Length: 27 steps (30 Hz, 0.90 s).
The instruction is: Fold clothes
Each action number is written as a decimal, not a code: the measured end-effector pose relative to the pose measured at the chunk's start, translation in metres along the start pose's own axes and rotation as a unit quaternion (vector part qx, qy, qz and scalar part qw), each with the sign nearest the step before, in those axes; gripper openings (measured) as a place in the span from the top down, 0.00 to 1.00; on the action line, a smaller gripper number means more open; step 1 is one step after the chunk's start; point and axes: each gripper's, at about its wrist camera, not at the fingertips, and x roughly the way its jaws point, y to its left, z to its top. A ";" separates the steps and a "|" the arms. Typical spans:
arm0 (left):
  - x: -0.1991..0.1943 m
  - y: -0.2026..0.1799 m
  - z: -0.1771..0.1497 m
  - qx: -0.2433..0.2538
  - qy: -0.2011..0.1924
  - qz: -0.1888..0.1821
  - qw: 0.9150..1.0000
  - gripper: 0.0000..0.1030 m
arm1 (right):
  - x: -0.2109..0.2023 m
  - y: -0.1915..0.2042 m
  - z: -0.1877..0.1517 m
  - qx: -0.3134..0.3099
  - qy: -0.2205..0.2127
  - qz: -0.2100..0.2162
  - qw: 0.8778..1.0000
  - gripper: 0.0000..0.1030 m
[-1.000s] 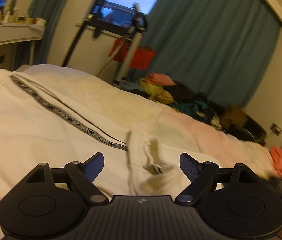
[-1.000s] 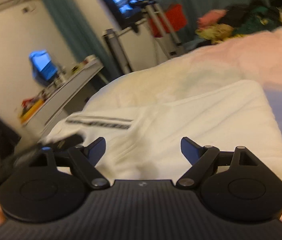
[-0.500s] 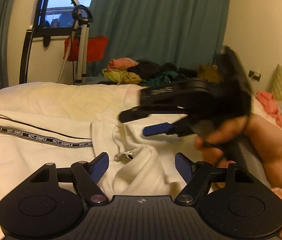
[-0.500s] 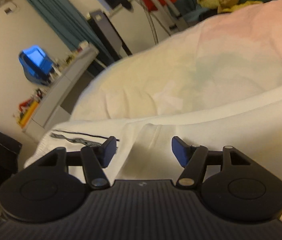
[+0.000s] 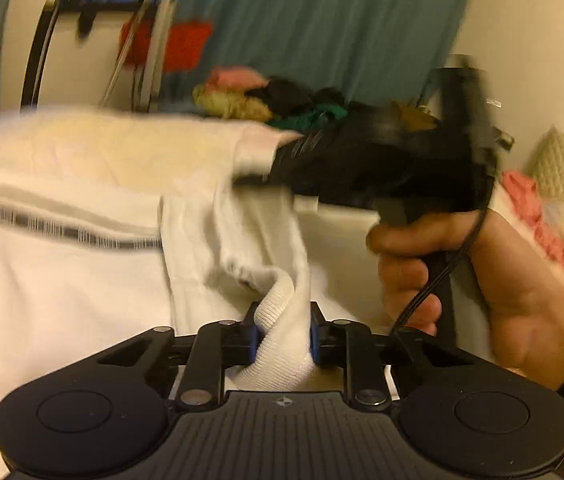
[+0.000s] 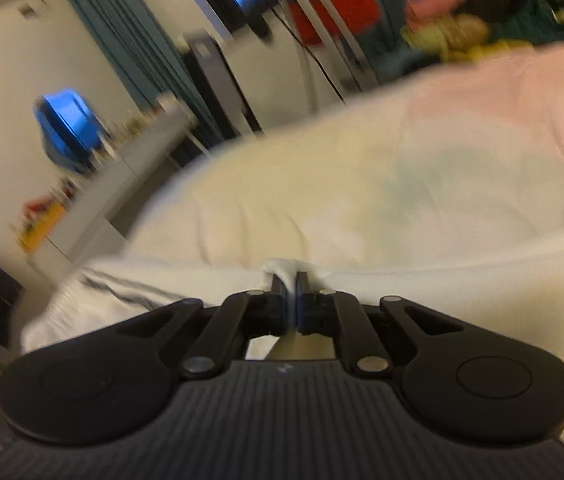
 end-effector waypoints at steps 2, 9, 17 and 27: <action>-0.003 0.007 0.002 -0.042 0.020 -0.013 0.999 0.79 | -0.004 0.015 0.002 -0.034 -0.010 0.003 0.999 0.92; 0.004 0.045 -0.009 -0.141 0.069 0.006 0.988 0.79 | 0.044 0.035 -0.033 -0.114 0.059 -0.027 0.991 0.92; 0.003 0.030 -0.004 -0.080 0.035 0.025 0.996 0.60 | 0.032 0.029 -0.024 -0.084 0.048 -0.043 0.994 0.81; -0.051 -0.003 -0.008 0.038 -0.052 0.096 0.993 0.25 | -0.098 0.059 -0.011 -0.119 -0.038 -0.121 0.985 0.26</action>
